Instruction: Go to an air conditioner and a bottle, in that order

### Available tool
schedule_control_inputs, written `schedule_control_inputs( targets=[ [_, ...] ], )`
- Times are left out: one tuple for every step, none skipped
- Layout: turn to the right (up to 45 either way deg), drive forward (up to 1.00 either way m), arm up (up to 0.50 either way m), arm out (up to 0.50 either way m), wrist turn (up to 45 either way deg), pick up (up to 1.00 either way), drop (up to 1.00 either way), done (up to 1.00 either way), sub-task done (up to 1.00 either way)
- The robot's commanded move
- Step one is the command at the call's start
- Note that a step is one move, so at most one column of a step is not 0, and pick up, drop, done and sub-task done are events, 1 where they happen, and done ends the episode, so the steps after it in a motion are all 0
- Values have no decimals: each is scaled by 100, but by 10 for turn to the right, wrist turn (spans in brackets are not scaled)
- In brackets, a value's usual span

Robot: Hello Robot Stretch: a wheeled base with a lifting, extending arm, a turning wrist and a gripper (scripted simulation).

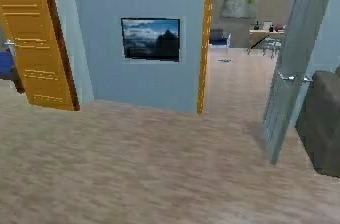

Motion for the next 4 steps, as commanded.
schedule_control_inputs(
  targets=[
    [-450, 0, 0, 0, 0, 0, 0, 0, 0],
    [-270, 0, 0, 0, 0, 0, 0, 0, 0],
    [0, 100, 0, 0, 0, 0, 0, 0, 0],
    [-60, 0, 0, 0, 0, 0, 0, 0, 0]
  ],
)
